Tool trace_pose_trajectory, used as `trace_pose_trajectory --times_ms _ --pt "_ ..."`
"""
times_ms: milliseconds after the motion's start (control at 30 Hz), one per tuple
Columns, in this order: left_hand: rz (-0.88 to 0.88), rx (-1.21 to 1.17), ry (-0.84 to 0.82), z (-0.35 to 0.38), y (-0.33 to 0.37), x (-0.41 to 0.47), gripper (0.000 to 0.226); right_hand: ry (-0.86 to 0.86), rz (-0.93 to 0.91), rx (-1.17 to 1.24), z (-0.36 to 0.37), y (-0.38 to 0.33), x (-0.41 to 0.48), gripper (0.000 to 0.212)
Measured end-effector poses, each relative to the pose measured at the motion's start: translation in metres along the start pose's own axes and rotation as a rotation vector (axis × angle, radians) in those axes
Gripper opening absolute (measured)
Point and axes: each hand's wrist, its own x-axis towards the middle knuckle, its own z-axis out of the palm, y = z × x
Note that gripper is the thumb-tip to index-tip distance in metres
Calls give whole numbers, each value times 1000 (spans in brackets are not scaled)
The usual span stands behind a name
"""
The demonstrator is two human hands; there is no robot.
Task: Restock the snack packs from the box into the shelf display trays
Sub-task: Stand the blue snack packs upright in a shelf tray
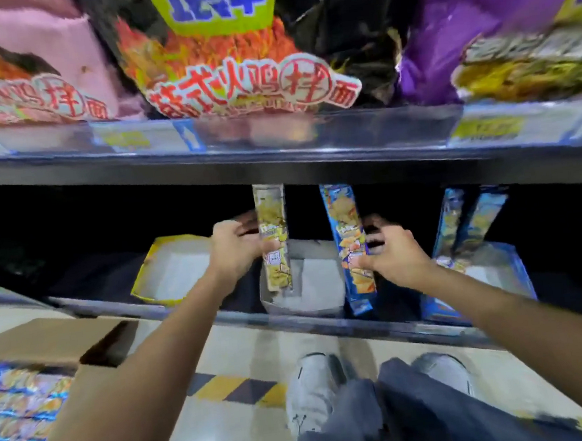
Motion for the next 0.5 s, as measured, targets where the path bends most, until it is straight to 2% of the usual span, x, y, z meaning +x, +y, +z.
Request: trace_pose_trajectory --times_ms 100,233,400,500 --pt "-3 20 56 10 -11 23 57 23 33 6 3 13 17 60" --pt "1 -58 20 22 -34 46 57 34 35 -28 10 27 33 74" --pt "-18 -75 16 26 -63 66 60 56 50 22 13 30 39 69" --pt "-5 -26 6 28 -76 69 53 48 36 36 13 30 40 64"
